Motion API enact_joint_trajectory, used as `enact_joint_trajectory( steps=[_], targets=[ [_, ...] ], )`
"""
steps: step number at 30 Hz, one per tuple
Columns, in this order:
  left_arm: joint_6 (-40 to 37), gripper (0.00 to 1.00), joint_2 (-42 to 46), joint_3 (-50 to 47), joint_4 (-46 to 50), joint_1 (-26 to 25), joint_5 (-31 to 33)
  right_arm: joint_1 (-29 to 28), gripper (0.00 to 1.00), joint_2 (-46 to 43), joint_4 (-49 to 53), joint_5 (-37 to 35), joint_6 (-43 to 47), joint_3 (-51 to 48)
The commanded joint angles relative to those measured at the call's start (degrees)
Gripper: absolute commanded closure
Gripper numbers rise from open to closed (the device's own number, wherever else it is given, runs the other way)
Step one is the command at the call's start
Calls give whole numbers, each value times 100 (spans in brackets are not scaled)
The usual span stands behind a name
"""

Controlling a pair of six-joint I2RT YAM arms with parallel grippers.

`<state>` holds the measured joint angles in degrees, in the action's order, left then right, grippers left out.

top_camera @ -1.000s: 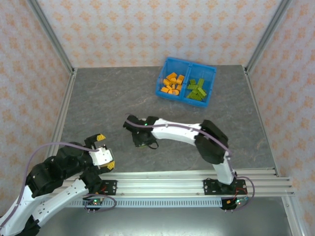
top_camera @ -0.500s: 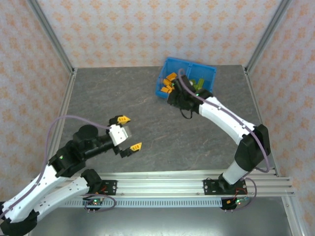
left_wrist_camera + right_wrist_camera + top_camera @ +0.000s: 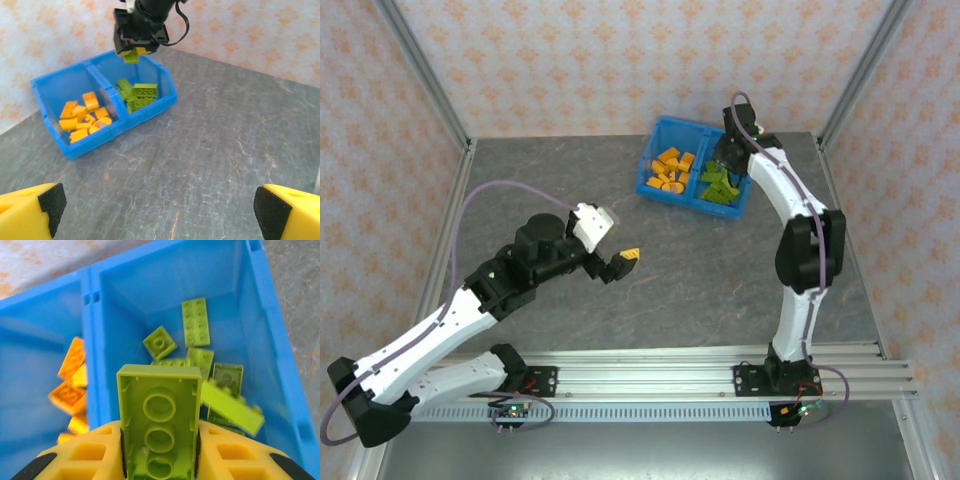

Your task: Sort the legos into containers by color

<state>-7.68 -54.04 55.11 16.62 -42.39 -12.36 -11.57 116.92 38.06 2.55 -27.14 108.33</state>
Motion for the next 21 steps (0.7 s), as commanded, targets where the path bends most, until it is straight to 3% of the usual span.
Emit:
enact_joint_trajectory(
  steps=[1, 6, 9, 15, 18, 21],
  targets=[
    [753, 0, -173, 324, 626, -41, 587, 137, 65, 798, 657, -297, 176, 1063],
    [1069, 0, -427, 487, 967, -36, 880, 139, 50, 1840, 1585, -447, 349, 2844],
    [1036, 0, -594, 593, 1042, -32, 944, 143, 44, 1715, 1558, -362, 332, 2828],
    [1207, 0, -822, 417, 461, 76, 1725, 92, 43, 326, 647, -106, 390, 905],
    [1555, 0, -844, 13, -229, 382, 2126, 59, 40, -859, -102, -58, 504, -546],
    [1930, 0, -828, -473, -762, 807, 2556, -4, 31, -2292, -769, -62, 699, -2113]
  ],
)
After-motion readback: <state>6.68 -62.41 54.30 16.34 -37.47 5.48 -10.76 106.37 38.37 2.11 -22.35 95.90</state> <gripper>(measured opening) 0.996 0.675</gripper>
